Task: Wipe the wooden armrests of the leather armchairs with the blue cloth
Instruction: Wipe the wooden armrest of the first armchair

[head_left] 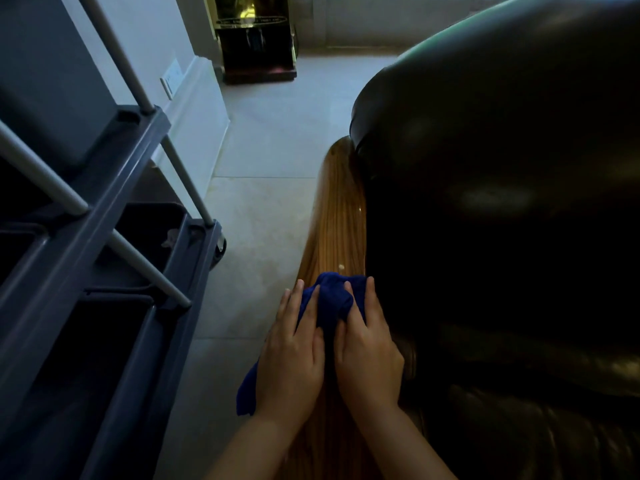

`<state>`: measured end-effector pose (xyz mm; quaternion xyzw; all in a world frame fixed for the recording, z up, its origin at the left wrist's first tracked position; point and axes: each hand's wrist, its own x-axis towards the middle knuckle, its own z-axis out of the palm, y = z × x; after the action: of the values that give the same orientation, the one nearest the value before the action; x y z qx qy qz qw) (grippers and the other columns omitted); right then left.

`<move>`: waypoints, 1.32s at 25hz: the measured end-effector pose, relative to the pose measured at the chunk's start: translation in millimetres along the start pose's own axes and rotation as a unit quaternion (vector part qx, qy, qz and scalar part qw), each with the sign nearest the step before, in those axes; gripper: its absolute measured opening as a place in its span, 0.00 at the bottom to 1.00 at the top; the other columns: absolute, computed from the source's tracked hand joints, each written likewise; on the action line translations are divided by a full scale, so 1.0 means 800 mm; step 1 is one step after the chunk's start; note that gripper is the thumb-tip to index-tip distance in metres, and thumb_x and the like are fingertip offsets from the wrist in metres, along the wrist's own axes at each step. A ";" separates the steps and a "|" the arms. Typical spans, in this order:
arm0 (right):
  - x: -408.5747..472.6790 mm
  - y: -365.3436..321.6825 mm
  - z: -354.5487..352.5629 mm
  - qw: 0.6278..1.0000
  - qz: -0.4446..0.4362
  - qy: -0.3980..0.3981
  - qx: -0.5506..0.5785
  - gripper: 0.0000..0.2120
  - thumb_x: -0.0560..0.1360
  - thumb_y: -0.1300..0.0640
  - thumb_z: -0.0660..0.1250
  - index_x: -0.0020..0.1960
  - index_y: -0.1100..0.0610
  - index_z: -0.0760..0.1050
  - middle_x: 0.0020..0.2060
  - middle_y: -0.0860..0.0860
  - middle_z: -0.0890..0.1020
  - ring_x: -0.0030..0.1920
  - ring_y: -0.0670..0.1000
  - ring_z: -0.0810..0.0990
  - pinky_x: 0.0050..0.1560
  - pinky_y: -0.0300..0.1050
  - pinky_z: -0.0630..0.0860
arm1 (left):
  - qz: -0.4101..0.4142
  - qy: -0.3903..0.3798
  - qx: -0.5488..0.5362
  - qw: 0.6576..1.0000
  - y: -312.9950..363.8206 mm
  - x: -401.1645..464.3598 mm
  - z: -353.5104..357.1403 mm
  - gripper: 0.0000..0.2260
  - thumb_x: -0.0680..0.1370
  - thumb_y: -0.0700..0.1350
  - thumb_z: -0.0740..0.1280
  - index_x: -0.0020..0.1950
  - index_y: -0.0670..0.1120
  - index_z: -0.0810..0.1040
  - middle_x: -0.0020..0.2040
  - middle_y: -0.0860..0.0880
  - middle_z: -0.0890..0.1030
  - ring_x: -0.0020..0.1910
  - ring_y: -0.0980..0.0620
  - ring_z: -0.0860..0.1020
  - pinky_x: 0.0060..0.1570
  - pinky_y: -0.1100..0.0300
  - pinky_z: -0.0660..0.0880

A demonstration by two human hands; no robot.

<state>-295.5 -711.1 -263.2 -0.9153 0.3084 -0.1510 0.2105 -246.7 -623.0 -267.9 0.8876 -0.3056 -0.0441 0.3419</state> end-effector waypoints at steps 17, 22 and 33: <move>0.164 0.008 0.019 0.999 -0.022 -0.030 0.009 0.22 0.78 0.48 0.49 0.71 0.47 0.59 0.75 0.55 0.57 0.71 0.56 0.64 0.55 0.53 0.76 | -0.059 -0.045 -0.077 0.994 -0.005 0.172 0.012 0.22 0.80 0.44 0.52 0.73 0.53 0.55 0.76 0.49 0.55 0.74 0.51 0.55 0.67 0.58 0.57; 0.209 0.017 -0.014 0.992 -0.019 -0.119 0.028 0.21 0.77 0.46 0.52 0.70 0.44 0.61 0.73 0.53 0.60 0.73 0.53 0.56 0.71 0.57 0.54 | -0.056 -0.083 0.027 0.995 -0.013 0.223 -0.025 0.17 0.77 0.43 0.59 0.66 0.46 0.70 0.66 0.39 0.71 0.64 0.41 0.70 0.63 0.50 0.68; 0.255 -0.015 -0.048 0.997 0.004 -0.032 0.072 0.04 0.75 0.61 0.62 0.47 0.59 0.76 0.51 0.57 0.76 0.47 0.58 0.76 0.41 0.45 0.69 | -0.217 0.089 -0.047 0.971 0.002 0.233 -0.047 0.07 0.72 0.40 0.68 0.45 0.39 0.83 0.45 0.39 0.84 0.47 0.41 0.80 0.41 0.58 0.71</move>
<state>-149.7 -841.8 -194.1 -0.9007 0.2939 -0.1426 0.2864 -85.9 -708.9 -214.2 0.9159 -0.0719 -0.0522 0.3914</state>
